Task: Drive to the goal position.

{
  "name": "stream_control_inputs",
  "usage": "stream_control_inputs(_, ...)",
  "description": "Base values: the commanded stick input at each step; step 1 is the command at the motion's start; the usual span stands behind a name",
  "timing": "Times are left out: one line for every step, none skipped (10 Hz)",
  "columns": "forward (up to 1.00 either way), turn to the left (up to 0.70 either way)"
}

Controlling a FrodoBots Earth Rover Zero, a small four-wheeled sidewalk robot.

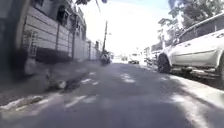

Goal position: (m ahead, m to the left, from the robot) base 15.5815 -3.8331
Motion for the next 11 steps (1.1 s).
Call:
stream_control_inputs(1.0,-0.01)
stream_control_inputs(1.0,-0.01)
stream_control_inputs(1.0,-0.01)
stream_control_inputs(1.0,-0.01)
stream_control_inputs(1.0,-0.01)
stream_control_inputs(1.0,-0.01)
stream_control_inputs(1.0,-0.03)
stream_control_inputs(1.0,-0.19)
stream_control_inputs(1.0,-0.39)
stream_control_inputs(1.0,-0.41)
stream_control_inputs(1.0,-0.41)
